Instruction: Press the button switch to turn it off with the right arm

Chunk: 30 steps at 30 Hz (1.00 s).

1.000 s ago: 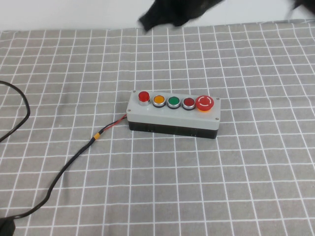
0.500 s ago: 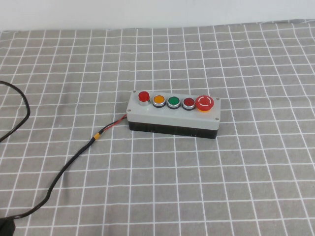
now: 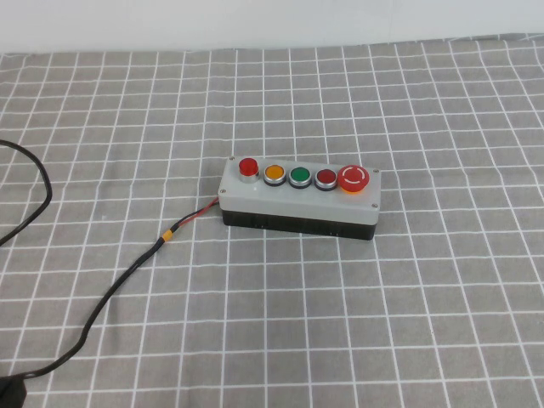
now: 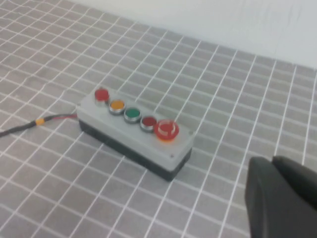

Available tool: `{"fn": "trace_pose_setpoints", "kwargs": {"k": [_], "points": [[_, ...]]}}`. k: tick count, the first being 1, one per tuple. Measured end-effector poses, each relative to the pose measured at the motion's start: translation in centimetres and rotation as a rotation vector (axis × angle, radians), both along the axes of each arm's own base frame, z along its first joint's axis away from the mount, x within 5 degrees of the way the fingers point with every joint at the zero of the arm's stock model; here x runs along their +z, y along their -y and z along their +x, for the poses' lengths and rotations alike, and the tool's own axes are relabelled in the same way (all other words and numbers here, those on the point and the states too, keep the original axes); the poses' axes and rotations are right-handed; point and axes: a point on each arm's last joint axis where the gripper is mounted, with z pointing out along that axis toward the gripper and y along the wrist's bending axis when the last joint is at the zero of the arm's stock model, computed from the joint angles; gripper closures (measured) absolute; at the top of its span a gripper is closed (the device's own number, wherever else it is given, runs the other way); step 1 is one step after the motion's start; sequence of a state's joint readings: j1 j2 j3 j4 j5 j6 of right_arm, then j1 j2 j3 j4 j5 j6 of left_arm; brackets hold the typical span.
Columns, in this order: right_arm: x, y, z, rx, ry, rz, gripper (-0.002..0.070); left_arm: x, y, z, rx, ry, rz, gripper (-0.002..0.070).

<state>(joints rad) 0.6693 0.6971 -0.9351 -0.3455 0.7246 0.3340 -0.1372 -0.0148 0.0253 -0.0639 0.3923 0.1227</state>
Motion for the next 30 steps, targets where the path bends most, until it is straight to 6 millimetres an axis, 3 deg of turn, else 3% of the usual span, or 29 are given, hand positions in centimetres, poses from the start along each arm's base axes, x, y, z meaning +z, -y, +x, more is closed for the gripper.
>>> {"fn": "trace_pose_setpoints", "kwargs": {"k": [4,9,30], "points": [[-4.1,1.1,-1.5,0.008,0.008,0.004,0.0692,0.0,0.0,0.0,0.000,0.000,0.000,0.0678],[-7.2,1.3,-1.7,0.011,-0.016,-0.035,0.0692,0.0,0.0,0.0,0.000,0.000,0.000,0.0678],[-7.2,1.4,-1.9,0.015,0.010,-0.026,0.0692,0.0,0.0,0.0,0.000,0.000,0.000,0.0678]]}}
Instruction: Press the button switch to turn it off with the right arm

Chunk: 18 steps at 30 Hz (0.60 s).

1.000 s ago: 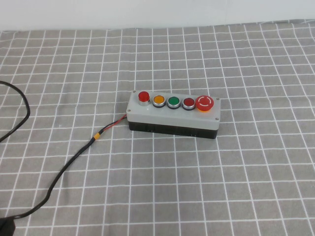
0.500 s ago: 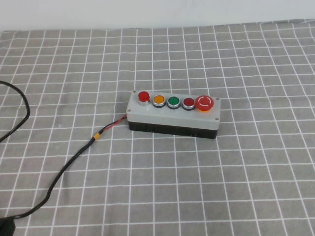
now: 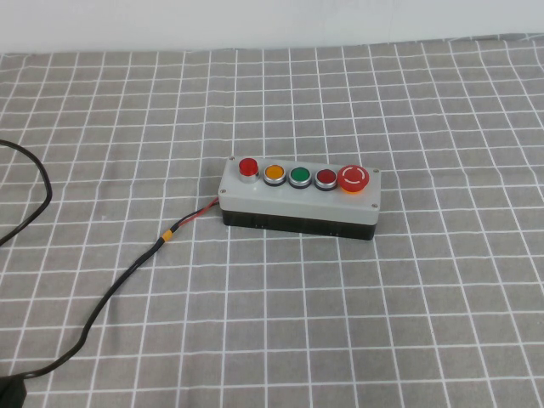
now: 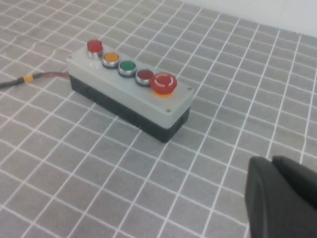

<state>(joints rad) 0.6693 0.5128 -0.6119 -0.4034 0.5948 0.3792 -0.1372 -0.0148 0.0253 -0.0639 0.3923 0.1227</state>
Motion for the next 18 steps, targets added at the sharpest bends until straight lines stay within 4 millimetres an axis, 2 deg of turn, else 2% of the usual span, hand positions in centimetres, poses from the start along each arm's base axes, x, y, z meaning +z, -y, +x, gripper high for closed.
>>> {"fn": "trace_pose_setpoints", "kwargs": {"k": [4,9,18], "points": [[0.4,1.0,-0.5,-0.053,0.034,0.030,0.0692,0.0,0.0,0.0,0.000,0.000,0.000,0.0678],[0.6,2.8,-1.1,-0.203,0.081,0.057,0.0692,0.0,0.0,0.0,0.000,0.000,0.000,0.0678],[-3.4,5.0,-3.8,-0.374,0.157,0.080,0.0692,0.0,0.0,0.0,0.000,0.000,0.000,0.0678]]}}
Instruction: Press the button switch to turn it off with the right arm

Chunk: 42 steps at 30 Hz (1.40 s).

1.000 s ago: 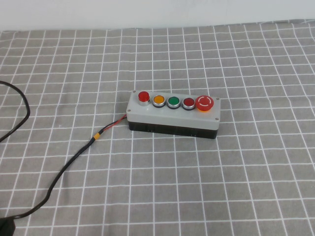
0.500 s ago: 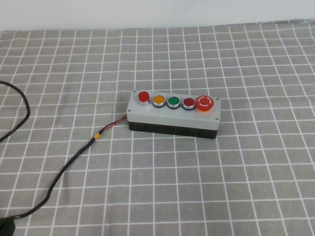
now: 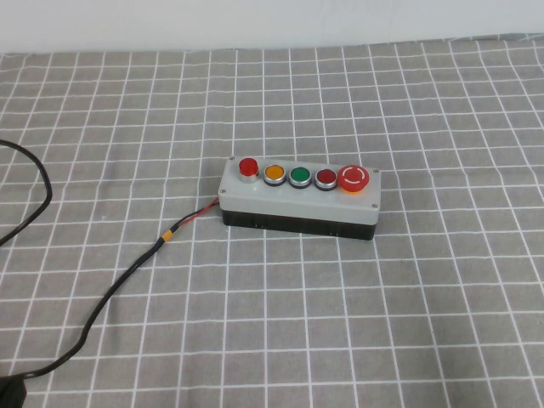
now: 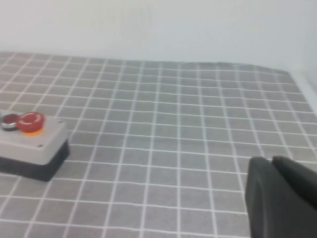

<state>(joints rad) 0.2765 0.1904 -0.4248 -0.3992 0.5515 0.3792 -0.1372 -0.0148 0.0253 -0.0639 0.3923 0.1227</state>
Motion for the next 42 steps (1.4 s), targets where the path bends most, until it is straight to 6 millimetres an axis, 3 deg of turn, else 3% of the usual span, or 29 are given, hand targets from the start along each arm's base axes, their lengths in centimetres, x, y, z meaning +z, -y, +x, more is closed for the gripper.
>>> {"fn": "trace_pose_setpoints", "kwargs": {"k": [13,22,36,42], "points": [[-3.6,0.7,-1.7,-0.051,0.043,0.011,0.0692,0.0,0.0,0.0,0.000,0.000,0.000,0.0678],[-7.4,0.6,-1.0,-0.084,-0.060,-0.015,0.0692,0.0,0.0,0.0,0.000,0.000,0.000,0.0678],[-10.1,0.6,-0.6,-0.092,-0.146,-0.035,0.0692,0.0,0.0,0.0,0.000,0.000,0.000,0.0678],[-12.7,0.5,-0.3,-0.086,-0.210,-0.058,0.0692,0.0,0.0,0.0,0.000,0.000,0.000,0.0678]]}}
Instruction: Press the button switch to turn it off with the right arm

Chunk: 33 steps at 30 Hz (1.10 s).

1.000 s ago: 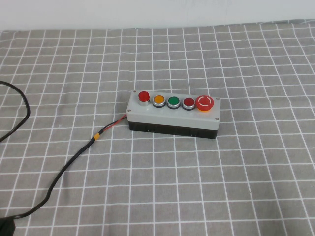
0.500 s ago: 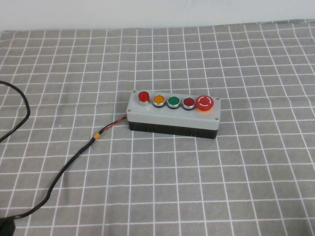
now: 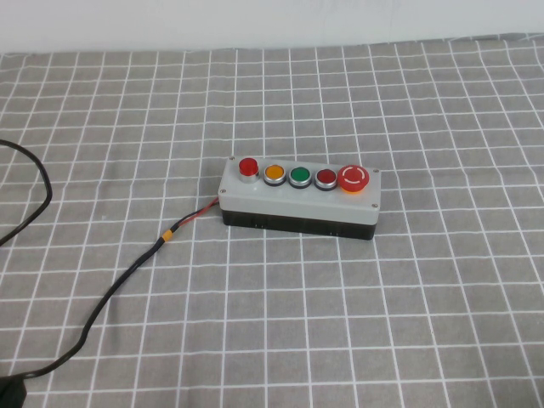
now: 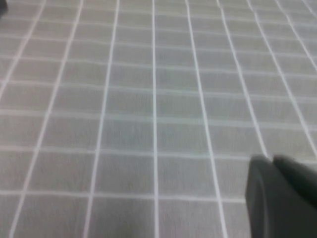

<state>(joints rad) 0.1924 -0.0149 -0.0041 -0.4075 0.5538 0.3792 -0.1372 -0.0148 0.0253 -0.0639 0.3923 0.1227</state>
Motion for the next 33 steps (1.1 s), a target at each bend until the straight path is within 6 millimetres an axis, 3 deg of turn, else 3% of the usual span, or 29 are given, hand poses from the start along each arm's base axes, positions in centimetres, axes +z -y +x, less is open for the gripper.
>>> {"fn": "trace_pose_setpoints", "kwargs": {"k": [21,33], "points": [[0.3,-0.6,0.5,0.064,0.121,0.009,0.0692,0.0,0.0,0.0,0.000,0.000,0.000,0.0678],[0.4,-1.2,0.5,0.076,0.119,0.186,0.0692,0.0,0.0,0.0,0.000,0.000,0.000,0.0678]]}}
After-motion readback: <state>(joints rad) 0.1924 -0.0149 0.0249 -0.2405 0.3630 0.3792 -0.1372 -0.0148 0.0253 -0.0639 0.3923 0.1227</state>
